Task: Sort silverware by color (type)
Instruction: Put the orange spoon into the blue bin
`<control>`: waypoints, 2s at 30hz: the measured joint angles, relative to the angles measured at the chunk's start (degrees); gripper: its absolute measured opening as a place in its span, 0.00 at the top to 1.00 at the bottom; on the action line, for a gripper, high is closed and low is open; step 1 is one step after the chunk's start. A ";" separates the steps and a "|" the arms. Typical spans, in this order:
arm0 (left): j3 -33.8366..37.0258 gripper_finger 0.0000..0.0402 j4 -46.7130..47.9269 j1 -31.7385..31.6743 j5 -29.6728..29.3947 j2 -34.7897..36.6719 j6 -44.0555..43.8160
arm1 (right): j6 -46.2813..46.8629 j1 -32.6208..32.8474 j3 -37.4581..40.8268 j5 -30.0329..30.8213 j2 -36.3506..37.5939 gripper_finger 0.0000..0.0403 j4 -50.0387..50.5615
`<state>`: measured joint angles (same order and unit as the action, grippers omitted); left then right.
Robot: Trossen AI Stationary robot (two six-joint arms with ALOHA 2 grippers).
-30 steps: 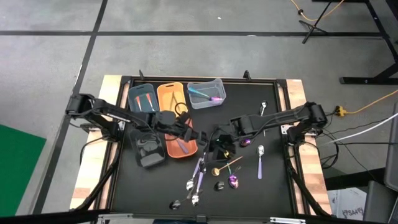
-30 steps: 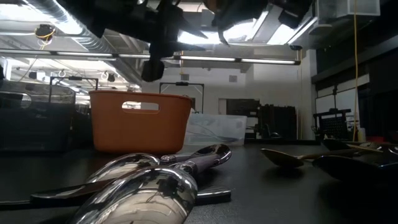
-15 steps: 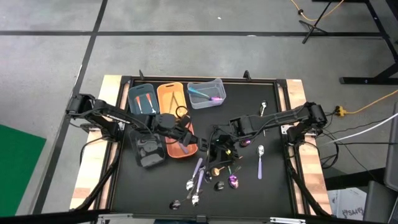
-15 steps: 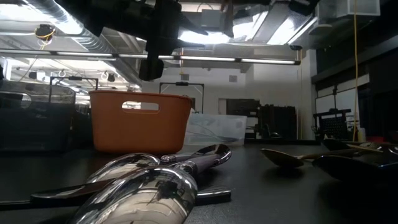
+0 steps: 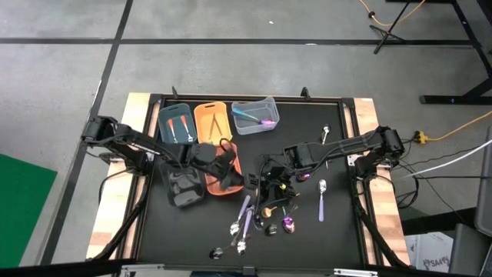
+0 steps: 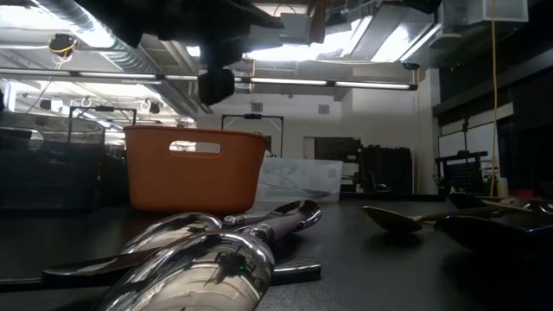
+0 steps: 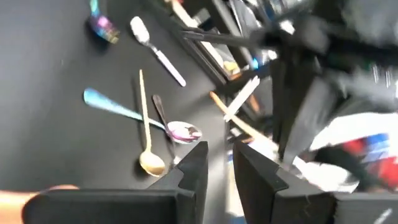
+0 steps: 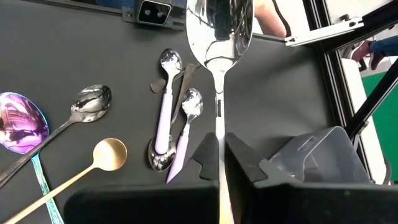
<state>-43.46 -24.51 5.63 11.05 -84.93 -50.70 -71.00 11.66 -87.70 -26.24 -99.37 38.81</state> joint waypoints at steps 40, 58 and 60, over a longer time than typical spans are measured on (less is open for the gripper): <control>0.00 0.83 -6.14 8.37 -13.25 0.00 93.42 | 2.17 -0.93 0.00 -7.57 0.07 1.00 -10.37; 0.00 0.83 -6.47 8.35 -12.99 0.02 93.45 | 2.21 -1.68 0.04 -7.80 -1.07 1.00 -15.15; 0.00 0.83 -6.45 8.35 -12.58 0.02 93.45 | 2.23 -1.68 0.04 -7.79 -1.07 1.00 -15.06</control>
<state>-43.46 -30.96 13.98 -1.53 -84.90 42.74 -68.77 9.98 -87.66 -34.03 -100.44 23.75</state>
